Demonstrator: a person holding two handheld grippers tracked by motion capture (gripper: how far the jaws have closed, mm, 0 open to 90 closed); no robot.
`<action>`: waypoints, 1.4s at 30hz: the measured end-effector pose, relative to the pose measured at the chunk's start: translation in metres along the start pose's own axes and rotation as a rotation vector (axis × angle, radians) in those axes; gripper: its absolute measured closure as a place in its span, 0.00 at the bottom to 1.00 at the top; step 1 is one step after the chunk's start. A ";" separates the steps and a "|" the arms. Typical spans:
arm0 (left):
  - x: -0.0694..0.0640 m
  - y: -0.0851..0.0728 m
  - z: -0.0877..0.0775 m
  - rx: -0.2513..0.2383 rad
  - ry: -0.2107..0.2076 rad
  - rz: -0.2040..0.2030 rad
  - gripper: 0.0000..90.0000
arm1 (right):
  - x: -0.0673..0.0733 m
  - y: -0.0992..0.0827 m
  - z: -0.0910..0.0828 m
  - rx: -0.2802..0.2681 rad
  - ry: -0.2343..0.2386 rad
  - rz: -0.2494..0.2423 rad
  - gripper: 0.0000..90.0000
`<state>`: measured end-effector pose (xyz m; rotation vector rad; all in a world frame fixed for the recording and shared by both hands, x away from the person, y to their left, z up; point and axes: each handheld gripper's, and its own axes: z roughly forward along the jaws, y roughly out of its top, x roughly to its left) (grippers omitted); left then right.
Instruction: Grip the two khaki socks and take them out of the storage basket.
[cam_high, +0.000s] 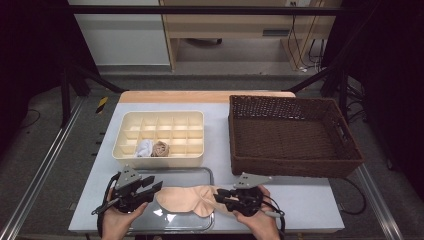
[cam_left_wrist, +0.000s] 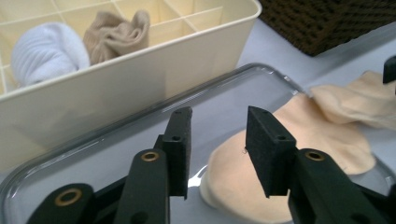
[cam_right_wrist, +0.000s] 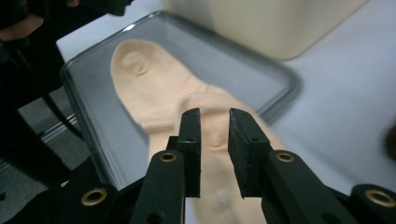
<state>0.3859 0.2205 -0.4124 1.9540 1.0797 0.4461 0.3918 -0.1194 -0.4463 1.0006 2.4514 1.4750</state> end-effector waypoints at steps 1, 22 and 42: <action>0.000 0.000 0.000 0.000 0.000 0.000 0.65 | 0.000 0.000 0.000 0.000 0.000 0.000 0.84; -0.075 0.033 0.060 0.045 -0.046 0.109 0.64 | -0.045 -0.049 -0.040 0.124 -0.241 0.099 0.74; -0.085 0.012 0.083 0.162 -0.104 0.144 0.98 | -0.045 -0.035 -0.039 0.117 -0.246 0.071 0.95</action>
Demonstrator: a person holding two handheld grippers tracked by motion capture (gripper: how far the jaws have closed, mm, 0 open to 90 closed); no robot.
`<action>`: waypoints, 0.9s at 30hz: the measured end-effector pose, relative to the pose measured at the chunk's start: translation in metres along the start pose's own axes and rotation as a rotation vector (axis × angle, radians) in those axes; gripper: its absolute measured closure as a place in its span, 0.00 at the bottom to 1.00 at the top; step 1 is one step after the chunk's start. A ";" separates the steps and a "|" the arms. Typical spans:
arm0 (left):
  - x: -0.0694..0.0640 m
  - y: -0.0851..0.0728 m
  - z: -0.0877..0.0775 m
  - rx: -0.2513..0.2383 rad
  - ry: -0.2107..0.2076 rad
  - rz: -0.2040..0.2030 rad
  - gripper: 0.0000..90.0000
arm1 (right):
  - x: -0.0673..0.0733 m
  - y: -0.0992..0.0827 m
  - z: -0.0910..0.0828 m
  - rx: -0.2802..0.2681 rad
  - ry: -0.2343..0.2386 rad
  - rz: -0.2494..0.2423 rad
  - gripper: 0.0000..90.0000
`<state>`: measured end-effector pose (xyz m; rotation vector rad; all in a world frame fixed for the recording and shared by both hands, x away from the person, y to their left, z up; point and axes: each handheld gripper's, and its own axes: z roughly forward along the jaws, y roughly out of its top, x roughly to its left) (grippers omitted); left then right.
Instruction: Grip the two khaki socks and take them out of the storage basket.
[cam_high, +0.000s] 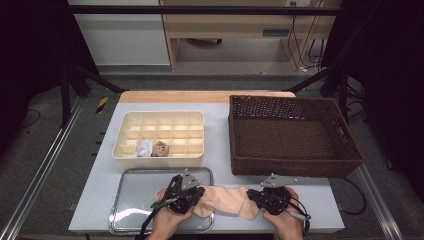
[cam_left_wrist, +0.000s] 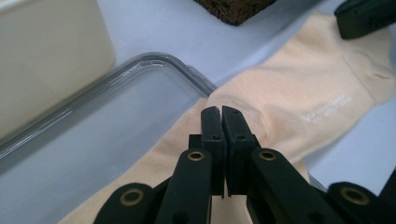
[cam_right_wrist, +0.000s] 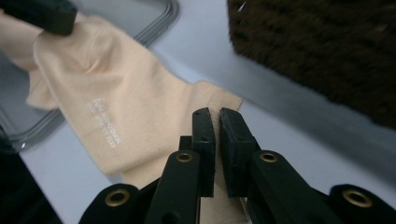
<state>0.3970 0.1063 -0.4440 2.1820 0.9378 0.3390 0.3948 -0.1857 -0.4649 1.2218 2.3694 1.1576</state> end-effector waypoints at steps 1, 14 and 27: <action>0.001 -0.001 -0.007 -0.012 0.006 -0.004 0.98 | -0.004 0.005 0.001 -0.022 -0.006 0.002 0.94; 0.008 -0.010 -0.006 -0.023 0.008 -0.053 0.75 | -0.007 0.004 0.006 -0.052 -0.030 0.047 0.75; 0.005 -0.011 -0.002 -0.003 -0.007 -0.039 0.97 | -0.004 -0.004 0.008 0.045 -0.036 -0.010 0.94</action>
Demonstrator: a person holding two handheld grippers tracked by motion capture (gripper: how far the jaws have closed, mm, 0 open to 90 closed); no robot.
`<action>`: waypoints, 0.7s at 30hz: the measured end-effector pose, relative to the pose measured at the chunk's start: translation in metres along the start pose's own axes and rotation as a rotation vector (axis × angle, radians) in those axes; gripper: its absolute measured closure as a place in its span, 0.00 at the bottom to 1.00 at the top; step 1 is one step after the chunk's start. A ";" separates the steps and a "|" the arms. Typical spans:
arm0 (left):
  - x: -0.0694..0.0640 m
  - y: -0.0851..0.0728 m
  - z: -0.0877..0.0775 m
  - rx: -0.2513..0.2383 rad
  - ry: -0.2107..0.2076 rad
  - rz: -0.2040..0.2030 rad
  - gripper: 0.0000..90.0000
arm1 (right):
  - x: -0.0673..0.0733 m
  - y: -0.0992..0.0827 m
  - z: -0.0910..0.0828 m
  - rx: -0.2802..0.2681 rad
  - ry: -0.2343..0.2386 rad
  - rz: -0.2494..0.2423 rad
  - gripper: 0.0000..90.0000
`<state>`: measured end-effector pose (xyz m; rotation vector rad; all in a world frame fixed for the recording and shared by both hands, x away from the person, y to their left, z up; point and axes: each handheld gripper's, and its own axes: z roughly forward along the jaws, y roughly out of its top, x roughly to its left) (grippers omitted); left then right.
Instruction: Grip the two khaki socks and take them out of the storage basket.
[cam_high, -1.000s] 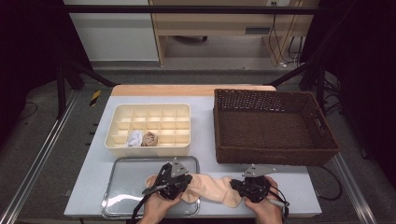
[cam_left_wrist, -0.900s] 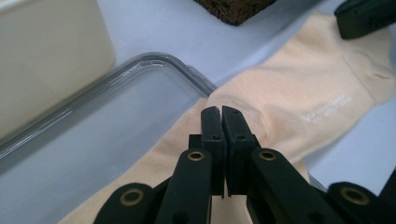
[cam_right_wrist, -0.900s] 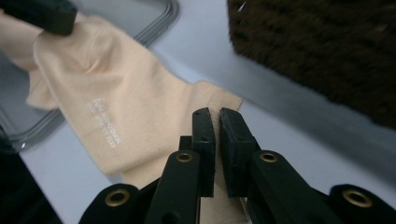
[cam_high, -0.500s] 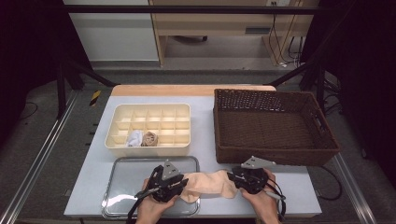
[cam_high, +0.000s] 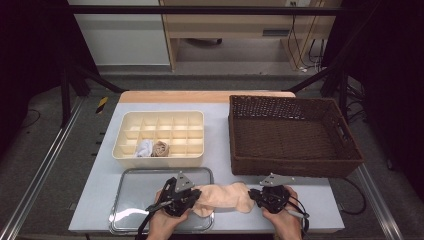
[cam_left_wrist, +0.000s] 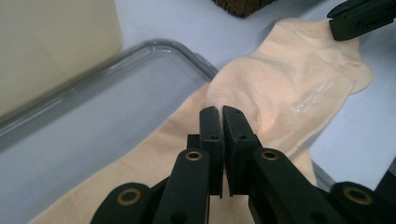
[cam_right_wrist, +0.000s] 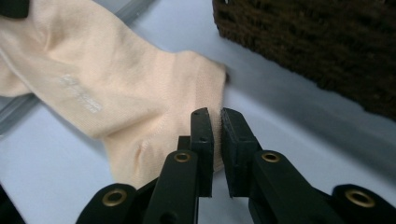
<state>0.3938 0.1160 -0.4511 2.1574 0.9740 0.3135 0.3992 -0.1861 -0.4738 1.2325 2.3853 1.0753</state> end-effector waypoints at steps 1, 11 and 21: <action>0.002 0.002 -0.007 -0.023 0.000 0.002 0.97 | 0.001 0.002 -0.003 -0.015 0.005 -0.004 0.94; 0.014 0.005 -0.040 -0.084 -0.016 0.002 0.97 | 0.011 0.016 -0.029 -0.136 0.070 0.005 0.94; 0.039 -0.014 -0.063 -0.084 0.031 -0.010 0.97 | 0.037 0.035 -0.013 -0.139 0.161 -0.029 0.94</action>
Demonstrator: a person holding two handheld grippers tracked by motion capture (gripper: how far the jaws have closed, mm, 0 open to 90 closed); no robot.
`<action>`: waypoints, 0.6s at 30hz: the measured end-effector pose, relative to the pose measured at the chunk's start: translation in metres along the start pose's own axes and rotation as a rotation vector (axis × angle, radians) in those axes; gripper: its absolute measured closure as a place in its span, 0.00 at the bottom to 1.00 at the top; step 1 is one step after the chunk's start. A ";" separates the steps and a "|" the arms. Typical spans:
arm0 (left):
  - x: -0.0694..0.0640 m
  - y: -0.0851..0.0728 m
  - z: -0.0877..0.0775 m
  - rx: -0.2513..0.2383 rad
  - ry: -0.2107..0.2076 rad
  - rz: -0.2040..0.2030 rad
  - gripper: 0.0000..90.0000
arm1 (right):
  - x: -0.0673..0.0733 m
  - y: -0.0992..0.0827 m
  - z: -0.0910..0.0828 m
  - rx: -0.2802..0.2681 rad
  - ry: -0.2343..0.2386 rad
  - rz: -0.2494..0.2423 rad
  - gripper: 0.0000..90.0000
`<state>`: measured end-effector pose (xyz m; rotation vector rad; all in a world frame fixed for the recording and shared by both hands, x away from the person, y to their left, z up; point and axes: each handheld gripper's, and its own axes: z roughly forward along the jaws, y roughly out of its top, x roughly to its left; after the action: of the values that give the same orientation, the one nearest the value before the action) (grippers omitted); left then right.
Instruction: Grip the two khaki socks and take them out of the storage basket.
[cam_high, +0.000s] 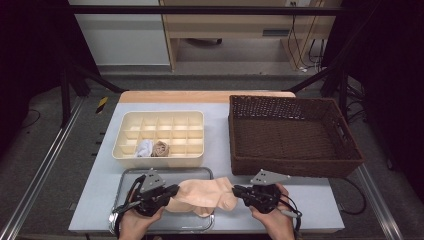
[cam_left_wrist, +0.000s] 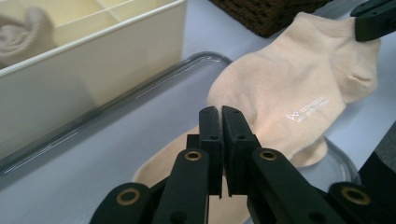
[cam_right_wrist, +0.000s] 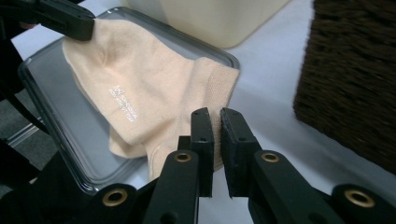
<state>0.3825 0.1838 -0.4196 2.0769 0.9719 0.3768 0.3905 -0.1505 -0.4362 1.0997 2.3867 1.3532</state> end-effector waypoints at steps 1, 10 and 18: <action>0.005 -0.003 -0.004 -0.004 0.009 -0.015 0.97 | 0.003 0.002 0.005 0.000 0.012 0.006 0.94; 0.018 -0.015 -0.014 -0.002 0.031 -0.048 0.97 | 0.015 0.011 0.020 0.011 0.049 -0.018 0.94; 0.028 -0.022 -0.019 -0.003 0.039 -0.078 0.97 | 0.023 0.010 0.031 0.029 0.076 -0.017 0.94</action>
<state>0.3791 0.2235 -0.4256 2.0290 1.0716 0.3795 0.3942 -0.1110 -0.4411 1.0507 2.4711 1.3826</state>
